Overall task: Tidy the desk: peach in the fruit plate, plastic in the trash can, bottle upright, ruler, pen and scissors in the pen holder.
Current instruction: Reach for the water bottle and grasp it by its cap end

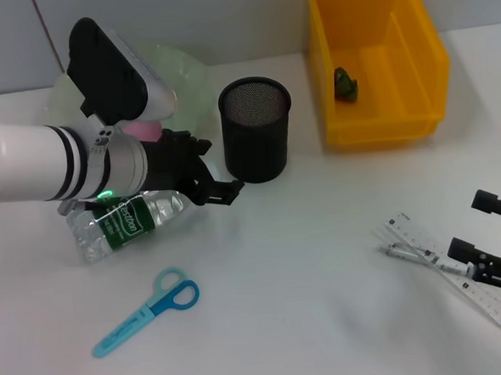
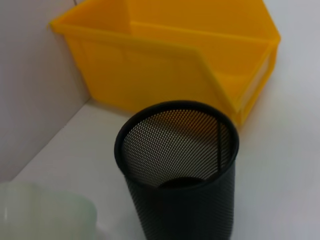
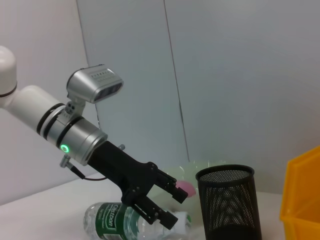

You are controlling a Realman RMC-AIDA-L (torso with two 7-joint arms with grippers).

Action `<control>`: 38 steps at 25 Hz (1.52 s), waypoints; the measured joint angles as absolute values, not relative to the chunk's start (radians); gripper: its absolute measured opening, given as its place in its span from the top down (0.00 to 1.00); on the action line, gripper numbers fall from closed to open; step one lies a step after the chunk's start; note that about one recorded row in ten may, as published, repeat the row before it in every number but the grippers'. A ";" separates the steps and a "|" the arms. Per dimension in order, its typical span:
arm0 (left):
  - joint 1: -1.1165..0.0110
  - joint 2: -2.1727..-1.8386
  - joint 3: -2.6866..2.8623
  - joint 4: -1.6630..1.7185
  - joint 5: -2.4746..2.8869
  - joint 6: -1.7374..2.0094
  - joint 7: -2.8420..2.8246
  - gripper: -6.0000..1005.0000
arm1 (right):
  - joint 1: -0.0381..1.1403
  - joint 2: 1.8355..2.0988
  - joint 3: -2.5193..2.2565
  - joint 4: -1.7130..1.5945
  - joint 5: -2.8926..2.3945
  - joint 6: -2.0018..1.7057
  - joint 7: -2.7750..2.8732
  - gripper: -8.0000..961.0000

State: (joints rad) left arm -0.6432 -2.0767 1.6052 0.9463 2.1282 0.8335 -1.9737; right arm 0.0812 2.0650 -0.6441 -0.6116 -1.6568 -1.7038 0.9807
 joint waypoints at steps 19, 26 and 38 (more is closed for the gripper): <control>-0.722 -2.079 1.612 0.806 2.162 0.757 -1.971 0.20 | 0.112 2.065 -0.644 -0.595 -1.681 -1.696 0.981 0.13; -0.723 -2.079 1.612 0.794 2.181 0.747 -1.973 0.20 | 0.127 2.065 -0.643 -0.590 -1.695 -1.688 0.987 0.13; -0.723 -2.078 1.653 0.796 2.184 0.748 -1.973 0.20 | 0.137 2.064 -0.639 -0.577 -1.697 -1.688 0.988 0.13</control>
State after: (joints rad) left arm -0.7231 -2.0785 1.6530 0.7956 2.1845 0.7482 -1.9730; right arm 0.1366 2.0641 -0.6392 -0.5768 -1.6967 -1.6885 0.9883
